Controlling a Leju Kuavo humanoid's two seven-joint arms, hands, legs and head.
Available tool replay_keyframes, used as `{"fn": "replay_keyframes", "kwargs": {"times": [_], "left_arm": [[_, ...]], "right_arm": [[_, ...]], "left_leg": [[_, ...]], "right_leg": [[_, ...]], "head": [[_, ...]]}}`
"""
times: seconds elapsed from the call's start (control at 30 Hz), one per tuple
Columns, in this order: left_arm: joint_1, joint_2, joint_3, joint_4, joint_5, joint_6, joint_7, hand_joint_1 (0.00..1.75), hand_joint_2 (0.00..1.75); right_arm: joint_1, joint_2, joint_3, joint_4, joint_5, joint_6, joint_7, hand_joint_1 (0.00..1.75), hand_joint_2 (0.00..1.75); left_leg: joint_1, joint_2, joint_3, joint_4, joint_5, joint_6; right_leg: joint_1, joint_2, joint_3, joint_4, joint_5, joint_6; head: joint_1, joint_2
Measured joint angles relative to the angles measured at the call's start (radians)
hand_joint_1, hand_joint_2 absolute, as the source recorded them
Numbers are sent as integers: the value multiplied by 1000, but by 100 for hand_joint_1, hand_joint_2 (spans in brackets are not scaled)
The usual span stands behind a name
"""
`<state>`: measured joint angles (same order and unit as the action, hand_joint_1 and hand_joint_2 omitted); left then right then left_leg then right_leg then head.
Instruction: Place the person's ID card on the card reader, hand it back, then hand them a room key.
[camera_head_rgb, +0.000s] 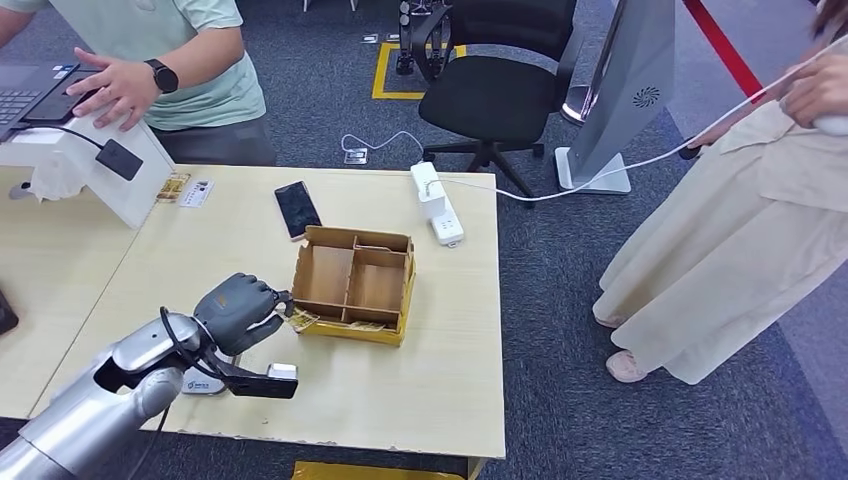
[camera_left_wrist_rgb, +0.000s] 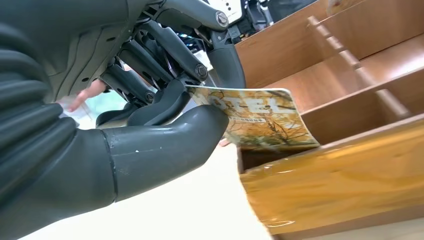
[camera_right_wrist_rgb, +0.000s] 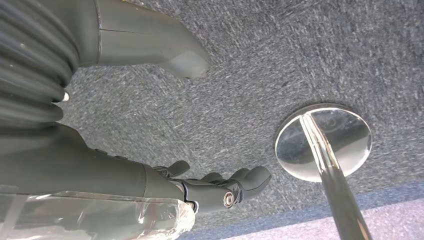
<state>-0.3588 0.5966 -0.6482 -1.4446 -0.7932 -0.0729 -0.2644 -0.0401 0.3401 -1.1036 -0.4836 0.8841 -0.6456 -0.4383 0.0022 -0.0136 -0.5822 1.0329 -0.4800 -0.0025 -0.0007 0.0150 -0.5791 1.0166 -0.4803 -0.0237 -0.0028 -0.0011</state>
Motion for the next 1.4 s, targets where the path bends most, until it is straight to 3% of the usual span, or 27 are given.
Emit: {"fn": "replay_keyframes", "kwargs": {"times": [0.23,0.5,0.67,0.77,0.93,1.23,1.4], "left_arm": [[7,126,-10,-72,44,-15,-9,175,175],[135,266,16,-208,89,20,-7,175,175],[263,347,129,-308,141,10,-13,175,175],[307,370,222,-354,138,-13,-15,175,175],[252,321,300,-357,28,-13,-11,175,175],[98,115,287,-230,-112,110,57,175,175],[31,25,270,-156,-149,142,78,175,175]], "right_arm": [[-1,-2,0,18,-4,-10,-12,0,175],[1,-1,-1,21,2,-10,-8,0,175],[2,-1,-2,25,1,-10,-11,0,175],[2,-1,-2,27,4,-10,-13,0,175],[1,1,-1,31,21,-10,-13,0,175],[-2,1,14,42,23,-18,6,0,175],[-5,1,32,44,21,-19,12,0,175]], "left_leg": [[0,0,0,0,0,0],[1,1,0,0,-2,-3],[1,2,0,-1,-2,-3],[1,0,0,-1,-2,-3],[1,-2,0,-1,-1,-4],[1,-3,0,0,0,-5],[1,-3,0,0,0,-5]], "right_leg": [[1,1,0,0,-1,-1],[1,1,-1,1,-2,-3],[1,2,-1,1,-2,-4],[1,0,-1,1,-3,-4],[1,-3,0,1,-2,-4],[1,-4,0,1,-1,-5],[1,-3,0,1,-1,-5]], "head": [[0,0],[0,0],[0,0],[0,0],[0,0],[0,0],[0,0]]}}
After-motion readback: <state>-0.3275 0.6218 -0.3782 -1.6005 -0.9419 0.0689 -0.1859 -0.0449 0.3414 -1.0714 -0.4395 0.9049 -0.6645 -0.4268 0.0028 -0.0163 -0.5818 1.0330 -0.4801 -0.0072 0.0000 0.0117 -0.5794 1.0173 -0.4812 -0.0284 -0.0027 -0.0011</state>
